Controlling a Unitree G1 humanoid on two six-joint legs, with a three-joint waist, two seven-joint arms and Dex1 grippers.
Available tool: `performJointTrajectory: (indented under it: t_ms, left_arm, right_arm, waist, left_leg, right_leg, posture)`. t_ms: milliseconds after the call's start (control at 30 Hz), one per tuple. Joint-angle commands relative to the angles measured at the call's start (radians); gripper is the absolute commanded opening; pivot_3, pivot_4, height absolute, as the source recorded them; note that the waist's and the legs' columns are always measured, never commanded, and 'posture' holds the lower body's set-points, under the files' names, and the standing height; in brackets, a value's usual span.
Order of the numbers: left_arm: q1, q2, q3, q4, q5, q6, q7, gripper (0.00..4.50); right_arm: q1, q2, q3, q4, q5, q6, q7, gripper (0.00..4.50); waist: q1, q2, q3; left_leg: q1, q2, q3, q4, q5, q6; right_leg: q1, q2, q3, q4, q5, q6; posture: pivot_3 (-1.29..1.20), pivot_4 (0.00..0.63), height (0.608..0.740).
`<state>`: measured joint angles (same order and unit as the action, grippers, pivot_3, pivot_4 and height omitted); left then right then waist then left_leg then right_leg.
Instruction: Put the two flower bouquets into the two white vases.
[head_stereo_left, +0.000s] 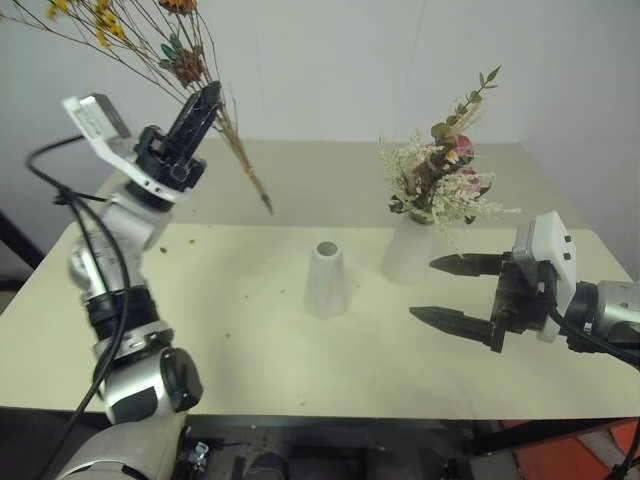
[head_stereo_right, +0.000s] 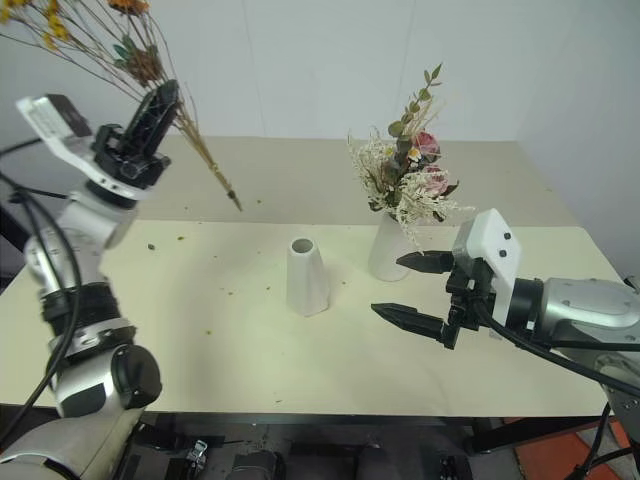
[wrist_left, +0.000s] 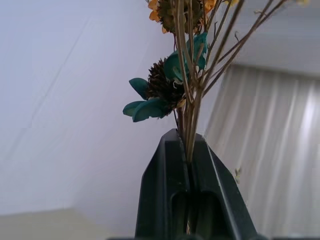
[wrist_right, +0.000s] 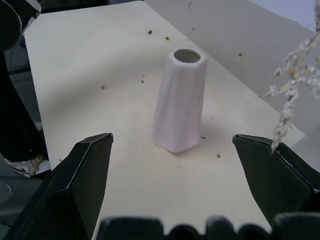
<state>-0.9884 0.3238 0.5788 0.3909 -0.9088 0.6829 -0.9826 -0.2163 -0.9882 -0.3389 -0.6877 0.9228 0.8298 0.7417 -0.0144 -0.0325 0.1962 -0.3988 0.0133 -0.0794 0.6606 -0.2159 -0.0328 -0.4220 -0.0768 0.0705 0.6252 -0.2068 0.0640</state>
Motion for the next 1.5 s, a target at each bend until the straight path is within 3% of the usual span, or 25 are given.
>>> performJointTrajectory:
  t_ms: [33, 400, 1500]
  left_arm:
    - [-0.080, 0.000, -0.031, 0.099, -0.008, -0.069, -0.090, 0.02]
    - [-0.205, -0.012, -0.169, 0.351, 0.105, -0.157, -0.233, 0.02]
    - [-0.069, -0.045, -0.348, 0.238, 0.240, -0.225, -0.324, 0.02]
  right_arm:
    - [0.027, 0.012, -0.054, -0.060, -0.008, -0.029, -0.039, 4.50]
    - [0.135, 0.060, -0.105, -0.154, -0.013, -0.034, -0.144, 4.50]
    - [0.141, 0.066, -0.080, -0.136, -0.036, -0.052, -0.172, 4.50]
  waist:
    - [-0.005, 0.000, 0.000]
    - [-0.007, 0.000, 0.000]
    - [-0.004, 0.000, 0.000]
  left_leg:
    - [-0.001, 0.000, 0.000, 0.000, 0.000, 0.000]
    - [0.000, 0.000, 0.000, 0.000, 0.000, 0.000]
    - [0.000, 0.000, 0.000, 0.000, 0.000, 0.000]
  right_leg:
    - [-0.001, 0.000, 0.000, 0.000, 0.001, -0.001]
    - [0.000, 0.000, 0.000, 0.000, 0.000, 0.000]
    - [0.000, 0.000, 0.000, 0.000, 0.000, 0.001]
  posture:
    - [0.00, 0.150, 0.740]
    - [0.00, 0.150, 0.740]
    - [0.00, 0.150, 0.740]
